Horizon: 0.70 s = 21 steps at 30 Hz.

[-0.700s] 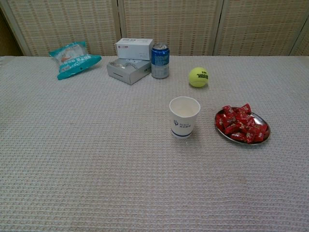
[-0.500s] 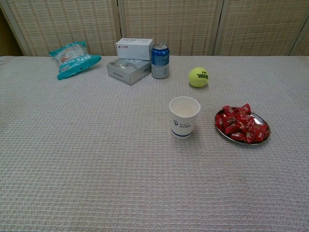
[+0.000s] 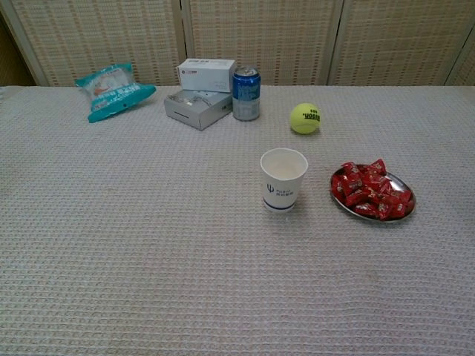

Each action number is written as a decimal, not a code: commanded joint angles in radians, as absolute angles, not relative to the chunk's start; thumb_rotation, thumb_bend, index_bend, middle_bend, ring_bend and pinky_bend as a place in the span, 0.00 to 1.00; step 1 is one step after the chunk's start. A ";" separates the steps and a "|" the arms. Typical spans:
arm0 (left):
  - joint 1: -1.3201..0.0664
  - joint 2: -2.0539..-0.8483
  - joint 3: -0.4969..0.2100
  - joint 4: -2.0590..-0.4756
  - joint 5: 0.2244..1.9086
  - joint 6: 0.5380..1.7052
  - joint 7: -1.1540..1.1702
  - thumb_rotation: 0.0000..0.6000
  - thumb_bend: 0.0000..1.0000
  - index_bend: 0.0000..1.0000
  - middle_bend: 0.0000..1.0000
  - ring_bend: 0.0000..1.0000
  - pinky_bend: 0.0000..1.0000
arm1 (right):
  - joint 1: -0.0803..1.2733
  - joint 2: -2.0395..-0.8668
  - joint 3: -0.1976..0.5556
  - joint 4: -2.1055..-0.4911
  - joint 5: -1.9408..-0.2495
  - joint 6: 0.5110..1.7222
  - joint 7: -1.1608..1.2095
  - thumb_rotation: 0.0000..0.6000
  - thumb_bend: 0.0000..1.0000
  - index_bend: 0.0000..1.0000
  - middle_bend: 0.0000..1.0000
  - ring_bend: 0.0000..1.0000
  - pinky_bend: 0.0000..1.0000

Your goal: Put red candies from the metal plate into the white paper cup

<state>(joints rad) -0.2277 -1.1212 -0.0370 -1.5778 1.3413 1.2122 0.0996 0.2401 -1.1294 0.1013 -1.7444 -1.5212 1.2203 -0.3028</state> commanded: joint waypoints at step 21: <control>-0.239 -1.108 -0.029 -1.566 1.354 1.189 0.042 1.00 0.39 0.00 0.00 0.00 0.14 | 0.615 -1.389 0.163 -1.638 -0.991 0.894 -0.815 1.00 0.09 0.00 0.03 0.31 0.51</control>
